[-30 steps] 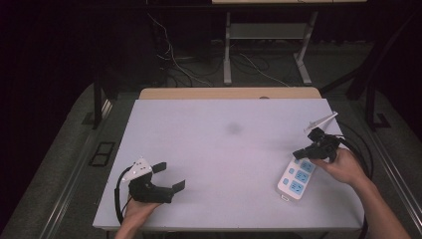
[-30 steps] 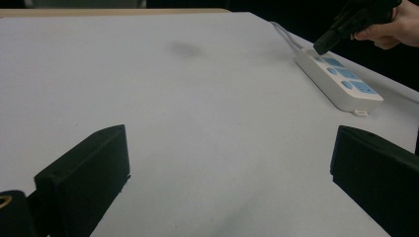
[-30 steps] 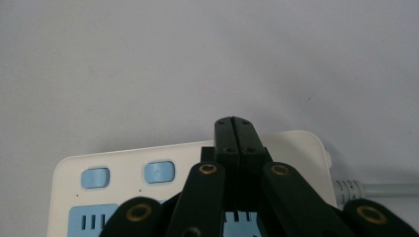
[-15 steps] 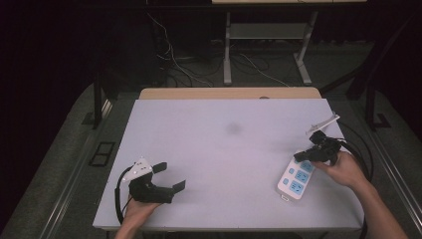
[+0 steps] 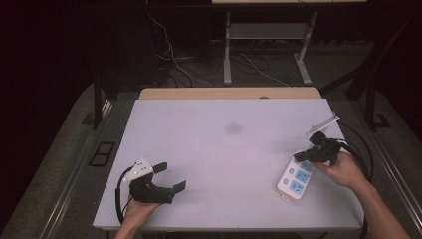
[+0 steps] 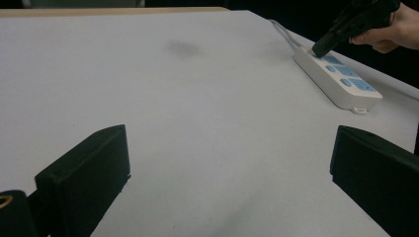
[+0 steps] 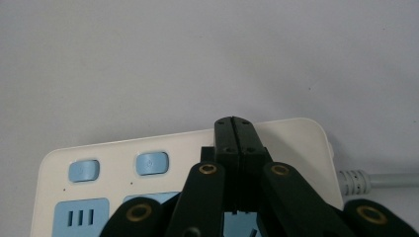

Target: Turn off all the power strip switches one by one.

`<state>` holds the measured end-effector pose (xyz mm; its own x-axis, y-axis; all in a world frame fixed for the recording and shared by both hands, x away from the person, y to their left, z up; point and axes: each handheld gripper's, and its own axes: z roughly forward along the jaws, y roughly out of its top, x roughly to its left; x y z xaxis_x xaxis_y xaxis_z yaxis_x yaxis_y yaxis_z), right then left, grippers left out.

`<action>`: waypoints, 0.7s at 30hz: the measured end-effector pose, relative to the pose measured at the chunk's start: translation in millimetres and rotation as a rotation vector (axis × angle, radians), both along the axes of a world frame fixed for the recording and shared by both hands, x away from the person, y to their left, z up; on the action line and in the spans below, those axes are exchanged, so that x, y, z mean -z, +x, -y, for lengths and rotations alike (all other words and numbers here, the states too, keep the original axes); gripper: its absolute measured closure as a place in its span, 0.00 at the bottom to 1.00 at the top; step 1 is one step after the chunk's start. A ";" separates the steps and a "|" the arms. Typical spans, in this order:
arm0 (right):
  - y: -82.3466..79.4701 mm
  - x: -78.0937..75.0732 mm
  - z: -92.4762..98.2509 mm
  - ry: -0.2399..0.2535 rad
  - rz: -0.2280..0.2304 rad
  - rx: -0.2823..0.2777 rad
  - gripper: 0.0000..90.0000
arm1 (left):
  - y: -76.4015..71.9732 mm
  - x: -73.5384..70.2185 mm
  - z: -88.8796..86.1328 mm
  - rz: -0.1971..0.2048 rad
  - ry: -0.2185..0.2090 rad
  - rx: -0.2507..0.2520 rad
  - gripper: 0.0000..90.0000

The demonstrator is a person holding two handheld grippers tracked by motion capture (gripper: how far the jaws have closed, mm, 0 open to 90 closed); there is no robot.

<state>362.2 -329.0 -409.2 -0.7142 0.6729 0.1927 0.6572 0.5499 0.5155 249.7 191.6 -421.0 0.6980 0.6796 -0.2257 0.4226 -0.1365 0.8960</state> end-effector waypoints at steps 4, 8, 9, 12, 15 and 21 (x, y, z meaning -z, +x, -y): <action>0.4 -0.1 -0.9 -0.009 0.004 -0.001 1.00 | -0.3 0.1 0.3 -0.002 0.001 0.001 0.00; 3.4 -1.8 -5.5 -0.034 -0.011 -0.010 1.00 | -1.2 -0.2 -0.1 0.001 -0.002 -0.002 0.00; 3.8 -2.4 -6.5 -0.044 -0.014 -0.013 1.00 | -1.3 -0.3 -0.5 0.002 -0.001 -0.002 0.00; 5.1 -2.5 -7.6 -0.055 -0.024 -0.016 1.00 | -1.5 -0.6 -1.1 0.003 -0.004 -0.004 0.00; 4.1 -2.5 -8.5 -0.060 -0.016 -0.018 1.00 | -1.7 -0.5 -1.1 0.002 -0.004 -0.004 0.00; 2.6 -1.8 -7.3 -0.053 -0.005 -0.013 1.00 | -1.4 -0.1 0.3 -0.001 -0.005 0.002 0.00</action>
<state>364.8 -321.7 -407.4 -0.7220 0.6729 0.1612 0.6525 0.5847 0.4821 248.4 191.2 -420.8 0.6989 0.6774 -0.2296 0.4231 -0.1327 0.8963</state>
